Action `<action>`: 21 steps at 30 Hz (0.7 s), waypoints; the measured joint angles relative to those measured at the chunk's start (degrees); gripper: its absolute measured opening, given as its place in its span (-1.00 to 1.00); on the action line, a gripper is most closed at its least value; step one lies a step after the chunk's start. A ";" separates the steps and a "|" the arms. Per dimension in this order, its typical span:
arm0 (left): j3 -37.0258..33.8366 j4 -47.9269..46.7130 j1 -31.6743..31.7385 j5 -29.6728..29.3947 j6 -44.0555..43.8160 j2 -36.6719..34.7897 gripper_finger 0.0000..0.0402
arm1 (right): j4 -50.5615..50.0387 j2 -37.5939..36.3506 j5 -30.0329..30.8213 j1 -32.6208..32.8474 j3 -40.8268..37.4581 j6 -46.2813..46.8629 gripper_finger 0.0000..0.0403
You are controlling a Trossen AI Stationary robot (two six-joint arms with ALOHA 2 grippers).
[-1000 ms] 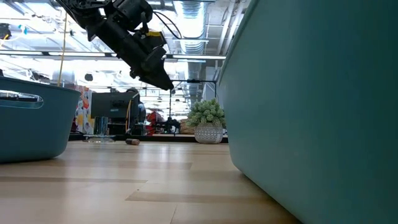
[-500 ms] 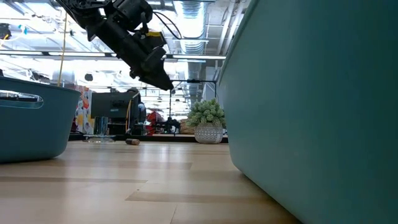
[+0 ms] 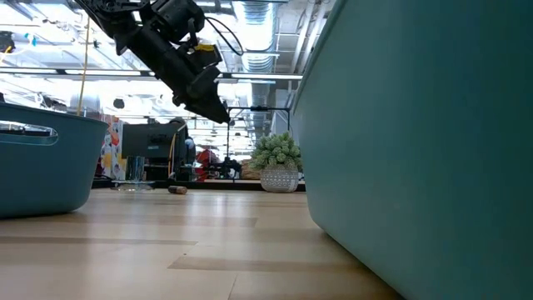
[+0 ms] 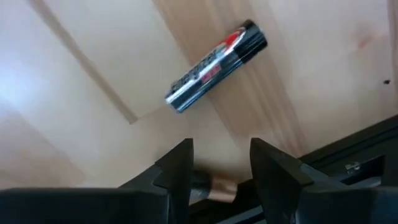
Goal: Sort batteries
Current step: Put the black battery into the blue bin
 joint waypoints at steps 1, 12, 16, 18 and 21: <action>0.00 -0.07 0.00 -0.01 0.00 0.02 -0.14 | -0.15 0.44 0.03 -0.05 -0.04 -0.05 -0.16; 0.00 -0.01 -0.02 0.00 -0.15 0.01 -0.14 | -0.37 1.63 1.14 -0.37 0.12 0.21 -0.11; 0.00 0.01 -0.02 0.00 -0.22 0.02 -0.14 | -3.36 1.80 1.53 -0.37 1.39 -3.09 -0.06; 0.00 0.01 -0.02 0.00 -0.31 0.00 -0.14 | -5.15 1.92 1.44 -0.66 2.66 -5.13 -0.03; 0.00 0.06 -0.02 0.00 -0.38 0.00 -0.14 | -9.88 1.76 1.01 -1.64 4.38 -9.10 0.00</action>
